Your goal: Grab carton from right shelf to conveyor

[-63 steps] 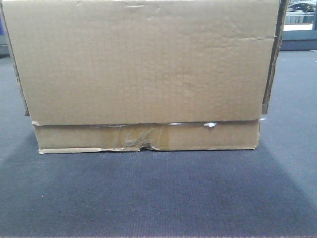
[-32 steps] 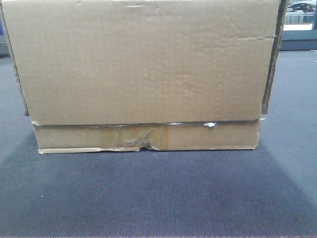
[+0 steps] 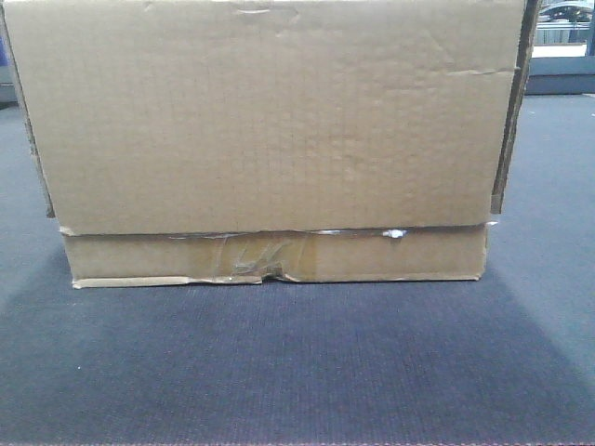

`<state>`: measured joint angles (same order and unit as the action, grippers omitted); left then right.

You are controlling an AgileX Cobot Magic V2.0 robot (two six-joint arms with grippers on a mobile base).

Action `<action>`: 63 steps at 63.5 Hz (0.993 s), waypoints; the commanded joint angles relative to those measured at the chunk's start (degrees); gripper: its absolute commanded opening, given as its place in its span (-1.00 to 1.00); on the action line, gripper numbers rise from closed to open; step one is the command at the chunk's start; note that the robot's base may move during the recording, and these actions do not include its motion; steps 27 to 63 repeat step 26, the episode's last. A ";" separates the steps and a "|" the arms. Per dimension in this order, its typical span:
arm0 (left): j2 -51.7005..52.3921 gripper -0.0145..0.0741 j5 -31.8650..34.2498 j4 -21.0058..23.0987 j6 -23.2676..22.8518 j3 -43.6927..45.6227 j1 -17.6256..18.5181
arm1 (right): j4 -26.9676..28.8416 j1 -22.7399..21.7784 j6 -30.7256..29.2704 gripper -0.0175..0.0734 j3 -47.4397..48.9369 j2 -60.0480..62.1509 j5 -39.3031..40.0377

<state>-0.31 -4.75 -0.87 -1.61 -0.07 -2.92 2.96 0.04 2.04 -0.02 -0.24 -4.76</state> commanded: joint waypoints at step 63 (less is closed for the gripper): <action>0.31 -0.64 0.99 0.27 0.06 0.07 -0.09 | 0.11 -0.42 -0.46 -0.77 0.02 0.24 1.75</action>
